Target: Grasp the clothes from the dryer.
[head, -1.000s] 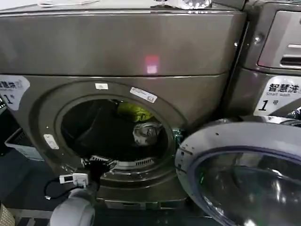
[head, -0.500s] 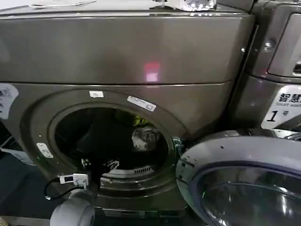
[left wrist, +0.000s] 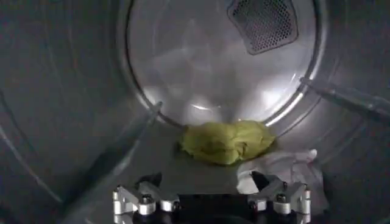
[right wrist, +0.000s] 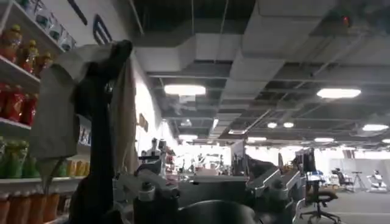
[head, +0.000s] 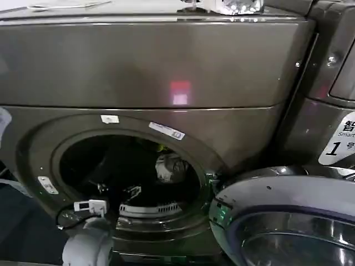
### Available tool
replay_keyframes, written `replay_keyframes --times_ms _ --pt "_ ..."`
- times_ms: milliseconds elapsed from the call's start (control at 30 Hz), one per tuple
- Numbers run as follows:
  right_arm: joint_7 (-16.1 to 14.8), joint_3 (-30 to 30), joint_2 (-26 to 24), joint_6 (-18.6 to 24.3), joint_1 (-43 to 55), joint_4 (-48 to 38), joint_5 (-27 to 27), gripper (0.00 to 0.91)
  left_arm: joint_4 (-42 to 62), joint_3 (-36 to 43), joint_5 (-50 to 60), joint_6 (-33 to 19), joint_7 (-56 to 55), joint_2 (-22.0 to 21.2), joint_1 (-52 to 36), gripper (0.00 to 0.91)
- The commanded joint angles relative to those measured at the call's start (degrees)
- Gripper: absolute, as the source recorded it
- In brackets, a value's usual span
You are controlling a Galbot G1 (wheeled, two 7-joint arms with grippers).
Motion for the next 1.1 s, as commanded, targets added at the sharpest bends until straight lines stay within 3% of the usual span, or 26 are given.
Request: replay_keyframes --times_ms 33,167,267,433,533,600,700,767,1100 --pt "0.0 -0.3 -0.1 0.1 0.2 0.3 0.0 0.907 21.0 -0.1 3.7 -2.9 1.4 -1.2 -15.4 0.907" --pt "0.2 -0.6 -0.1 0.2 0.5 0.6 0.0 0.907 26.1 0.1 5.4 -0.1 4.7 -1.5 -18.6 0.907" --pt "0.2 -1.0 -0.2 0.2 0.6 0.9 0.0 0.907 28.0 -0.3 23.4 -1.4 18.6 -1.9 -20.2 0.907" --pt "0.0 -1.4 -0.3 0.1 0.7 1.2 0.0 0.907 29.7 -1.4 55.7 -13.6 41.4 -4.3 -22.7 0.907" --pt "-0.1 -1.7 0.0 0.1 0.6 1.4 0.0 0.907 31.3 -1.7 68.9 -21.6 51.4 -5.1 -25.6 0.907" --pt "-0.2 -1.6 -0.1 0.2 0.6 1.2 -0.1 0.907 32.6 -2.4 72.2 -26.9 55.6 -5.5 -28.1 0.907" --pt "-0.3 -1.7 0.0 0.4 0.6 1.1 -0.2 0.907 35.0 -3.6 80.6 -40.7 63.1 -5.9 -31.8 0.907" --pt "-0.3 -1.8 0.0 0.4 0.6 1.2 -0.2 0.907 37.8 -4.0 85.6 -45.1 63.4 -5.9 -34.1 0.907" --pt "-0.3 -3.4 -0.3 0.7 1.8 1.7 -1.5 0.907 48.8 -6.3 88.0 -57.4 75.8 -5.1 -40.7 0.907"
